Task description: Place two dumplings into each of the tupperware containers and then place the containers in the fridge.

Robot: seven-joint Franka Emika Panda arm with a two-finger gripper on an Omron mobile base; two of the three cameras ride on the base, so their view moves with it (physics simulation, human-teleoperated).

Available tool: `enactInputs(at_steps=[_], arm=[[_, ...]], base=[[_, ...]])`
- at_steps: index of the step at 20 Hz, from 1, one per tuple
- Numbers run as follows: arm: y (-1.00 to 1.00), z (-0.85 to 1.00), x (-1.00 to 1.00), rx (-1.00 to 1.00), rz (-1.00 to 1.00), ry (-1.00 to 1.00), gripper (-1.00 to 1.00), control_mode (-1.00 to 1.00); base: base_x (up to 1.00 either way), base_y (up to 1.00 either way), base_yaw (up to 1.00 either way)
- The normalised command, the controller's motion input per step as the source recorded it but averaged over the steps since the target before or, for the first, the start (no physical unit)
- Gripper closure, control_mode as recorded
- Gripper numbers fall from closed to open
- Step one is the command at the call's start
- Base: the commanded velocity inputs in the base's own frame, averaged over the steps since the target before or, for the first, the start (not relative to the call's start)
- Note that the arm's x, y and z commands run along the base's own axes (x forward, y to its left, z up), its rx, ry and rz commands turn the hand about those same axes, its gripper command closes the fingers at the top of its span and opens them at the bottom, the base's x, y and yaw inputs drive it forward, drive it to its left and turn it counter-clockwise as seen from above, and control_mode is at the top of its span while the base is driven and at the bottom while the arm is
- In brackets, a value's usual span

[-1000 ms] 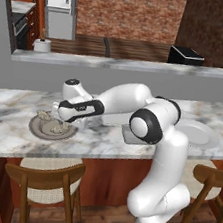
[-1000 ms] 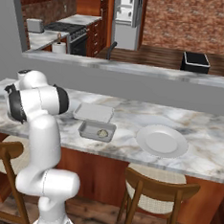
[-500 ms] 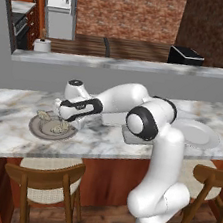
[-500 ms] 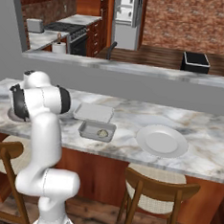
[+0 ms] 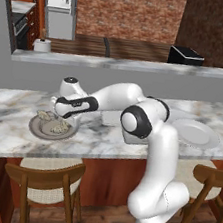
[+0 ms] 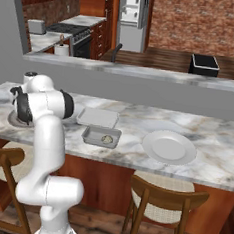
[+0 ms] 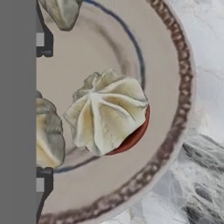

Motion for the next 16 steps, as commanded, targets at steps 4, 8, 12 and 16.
enactInputs(at_steps=[4, 8, 12, 16], arm=[[0.0, -0.07, 0.0, 0.0, 0.0, 0.05, -1.0, -1.0], [0.01, -0.2, 0.0, 0.0, 0.0, 0.1, -1.0, -1.0], [0.04, -0.24, 0.0, 0.0, 0.0, 0.11, -1.0, -1.0], [0.04, -0.15, 0.0, 0.0, 0.0, 0.08, -1.0, -1.0]], base=[[0.0, 0.0, 0.0], [0.0, 0.0, 0.0], [0.0, 0.0, 0.0], [0.0, 0.0, 0.0]])
